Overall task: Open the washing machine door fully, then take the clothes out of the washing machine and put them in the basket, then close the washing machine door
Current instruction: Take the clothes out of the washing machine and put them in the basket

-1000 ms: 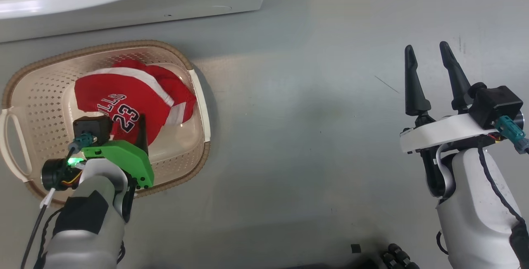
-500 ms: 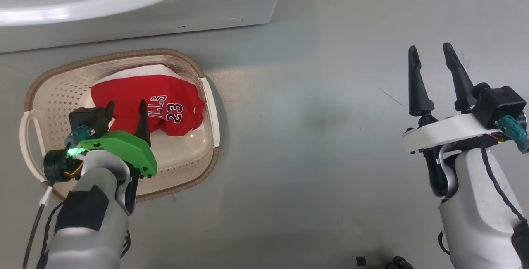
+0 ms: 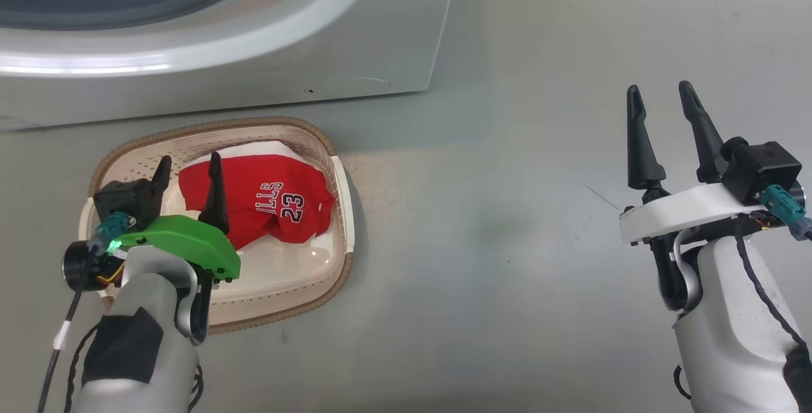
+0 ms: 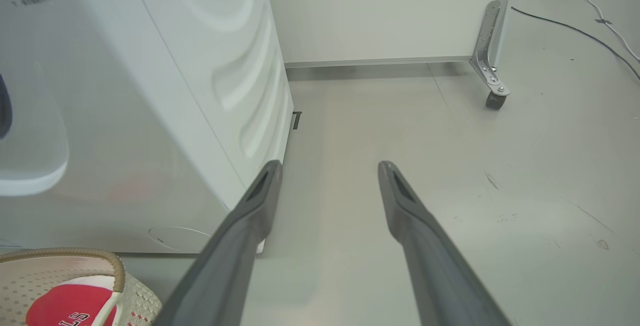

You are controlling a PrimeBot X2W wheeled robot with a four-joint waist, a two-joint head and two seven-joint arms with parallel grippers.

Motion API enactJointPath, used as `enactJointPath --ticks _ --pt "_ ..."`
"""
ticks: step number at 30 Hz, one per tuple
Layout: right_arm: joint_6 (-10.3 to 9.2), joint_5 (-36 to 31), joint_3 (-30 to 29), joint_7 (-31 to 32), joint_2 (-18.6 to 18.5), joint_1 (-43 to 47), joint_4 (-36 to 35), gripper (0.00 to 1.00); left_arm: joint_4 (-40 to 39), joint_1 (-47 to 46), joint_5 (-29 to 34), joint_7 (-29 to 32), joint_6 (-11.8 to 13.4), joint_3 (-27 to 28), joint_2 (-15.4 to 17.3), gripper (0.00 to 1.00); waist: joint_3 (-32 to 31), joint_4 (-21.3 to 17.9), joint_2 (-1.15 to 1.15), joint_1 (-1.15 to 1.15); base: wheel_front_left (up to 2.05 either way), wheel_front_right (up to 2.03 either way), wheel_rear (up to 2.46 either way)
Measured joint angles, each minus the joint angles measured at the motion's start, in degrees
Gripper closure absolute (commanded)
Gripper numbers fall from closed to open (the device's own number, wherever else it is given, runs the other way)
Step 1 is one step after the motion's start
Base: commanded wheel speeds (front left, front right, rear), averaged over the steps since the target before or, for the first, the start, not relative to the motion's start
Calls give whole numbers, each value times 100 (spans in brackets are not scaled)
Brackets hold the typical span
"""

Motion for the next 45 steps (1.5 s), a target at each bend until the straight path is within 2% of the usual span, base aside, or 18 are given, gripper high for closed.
enactJointPath --ticks 22,36,45 --pt "33 73 85 0 5 666 158 0 -1703 1373 530 -10 -181 471 -34 0 -1574 152 0 0 0 0 0" --pt "-4 81 148 0 14 1169 63 0 -2377 2365 812 -10 -141 681 -40 0 -2447 151 0 0 0 0 0" --pt "-55 90 194 0 23 1350 -47 0 -2753 2836 881 -10 -96 832 -46 0 -2748 146 0 0 0 0 0"
